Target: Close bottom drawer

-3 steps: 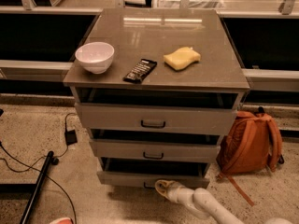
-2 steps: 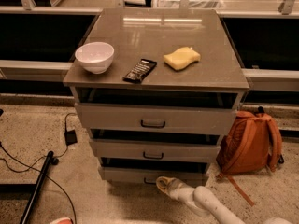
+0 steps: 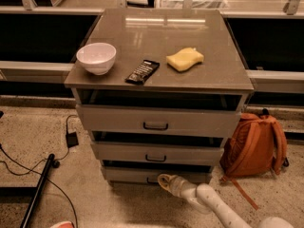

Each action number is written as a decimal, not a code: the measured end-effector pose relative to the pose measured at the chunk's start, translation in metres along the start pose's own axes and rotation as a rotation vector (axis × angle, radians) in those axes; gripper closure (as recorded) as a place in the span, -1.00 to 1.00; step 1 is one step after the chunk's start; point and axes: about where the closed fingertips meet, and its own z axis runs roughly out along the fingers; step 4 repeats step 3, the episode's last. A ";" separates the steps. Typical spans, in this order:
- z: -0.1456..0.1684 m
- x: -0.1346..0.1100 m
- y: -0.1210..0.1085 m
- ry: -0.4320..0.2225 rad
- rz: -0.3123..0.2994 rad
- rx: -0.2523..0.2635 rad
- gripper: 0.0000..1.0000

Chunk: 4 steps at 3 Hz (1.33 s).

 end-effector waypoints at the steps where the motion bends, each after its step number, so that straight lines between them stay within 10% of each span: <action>1: 0.004 0.002 -0.006 -0.007 -0.023 -0.005 1.00; 3: -0.011 -0.005 0.046 0.009 -0.048 -0.169 1.00; 4: -0.011 -0.005 0.046 0.009 -0.048 -0.169 1.00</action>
Offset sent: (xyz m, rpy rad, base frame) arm -0.0260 -0.0097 -0.0120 -0.0729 0.0307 0.0905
